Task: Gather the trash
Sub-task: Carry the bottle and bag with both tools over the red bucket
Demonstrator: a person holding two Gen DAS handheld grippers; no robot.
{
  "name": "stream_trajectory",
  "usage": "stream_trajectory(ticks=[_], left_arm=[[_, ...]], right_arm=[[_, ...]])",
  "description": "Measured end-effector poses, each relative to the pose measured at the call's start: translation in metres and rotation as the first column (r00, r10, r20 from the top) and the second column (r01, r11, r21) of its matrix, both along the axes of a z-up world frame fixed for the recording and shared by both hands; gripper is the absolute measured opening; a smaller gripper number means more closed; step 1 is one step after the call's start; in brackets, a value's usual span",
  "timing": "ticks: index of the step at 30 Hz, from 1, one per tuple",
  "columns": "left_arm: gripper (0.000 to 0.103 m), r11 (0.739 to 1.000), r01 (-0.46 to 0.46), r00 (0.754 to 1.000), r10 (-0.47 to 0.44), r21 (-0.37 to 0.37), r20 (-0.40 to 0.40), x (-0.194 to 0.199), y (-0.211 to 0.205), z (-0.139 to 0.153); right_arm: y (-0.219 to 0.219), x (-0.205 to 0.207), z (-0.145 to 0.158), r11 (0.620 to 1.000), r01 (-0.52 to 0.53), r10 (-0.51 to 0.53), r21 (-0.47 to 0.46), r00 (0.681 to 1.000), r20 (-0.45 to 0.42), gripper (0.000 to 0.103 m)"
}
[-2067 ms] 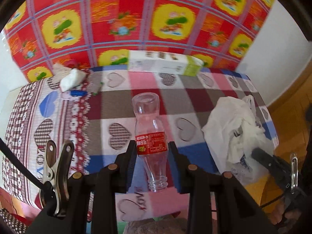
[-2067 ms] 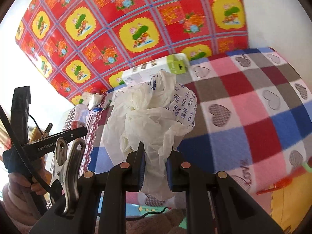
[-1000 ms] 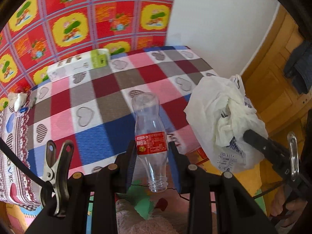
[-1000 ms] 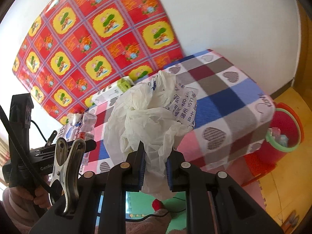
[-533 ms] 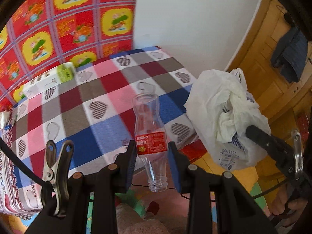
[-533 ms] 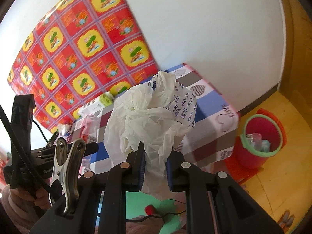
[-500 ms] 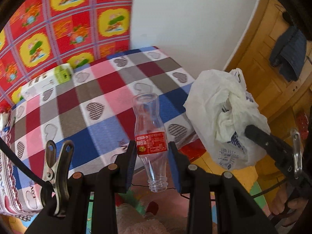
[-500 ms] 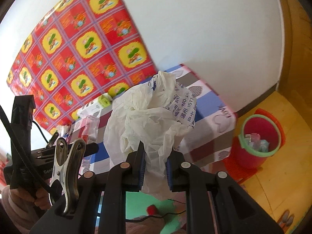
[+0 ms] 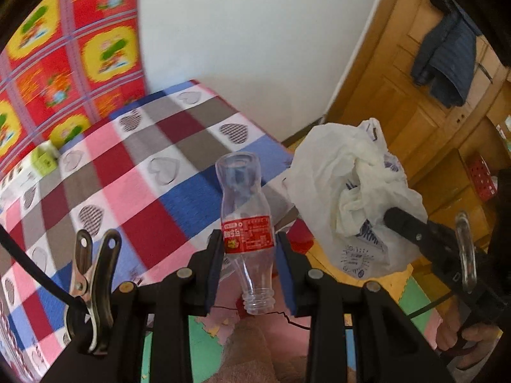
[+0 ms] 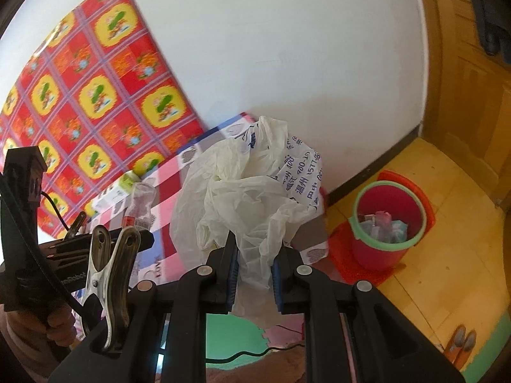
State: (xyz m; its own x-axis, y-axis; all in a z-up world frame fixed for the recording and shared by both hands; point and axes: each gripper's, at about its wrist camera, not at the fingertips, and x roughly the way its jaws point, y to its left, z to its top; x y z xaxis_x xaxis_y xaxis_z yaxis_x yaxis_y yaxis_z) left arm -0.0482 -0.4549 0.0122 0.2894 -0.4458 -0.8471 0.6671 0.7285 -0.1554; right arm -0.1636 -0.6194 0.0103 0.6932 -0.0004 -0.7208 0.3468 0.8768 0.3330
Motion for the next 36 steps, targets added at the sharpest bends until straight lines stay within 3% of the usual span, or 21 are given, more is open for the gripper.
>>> stream_trajectory(ticks=[19, 36], left_arm=[[0.033, 0.988, 0.155, 0.984, -0.153, 0.017, -0.088, 0.029, -0.13, -0.037], [0.033, 0.98, 0.192, 0.978, -0.187, 0.043, -0.093, 0.036, -0.194, -0.054]], right_arm=[[-0.097, 0.025, -0.036, 0.995, 0.096, -0.095, 0.004, 0.99, -0.105, 0.019], [-0.164, 0.045, -0.054, 0.99, 0.139, -0.136, 0.012, 0.982, -0.134, 0.019]])
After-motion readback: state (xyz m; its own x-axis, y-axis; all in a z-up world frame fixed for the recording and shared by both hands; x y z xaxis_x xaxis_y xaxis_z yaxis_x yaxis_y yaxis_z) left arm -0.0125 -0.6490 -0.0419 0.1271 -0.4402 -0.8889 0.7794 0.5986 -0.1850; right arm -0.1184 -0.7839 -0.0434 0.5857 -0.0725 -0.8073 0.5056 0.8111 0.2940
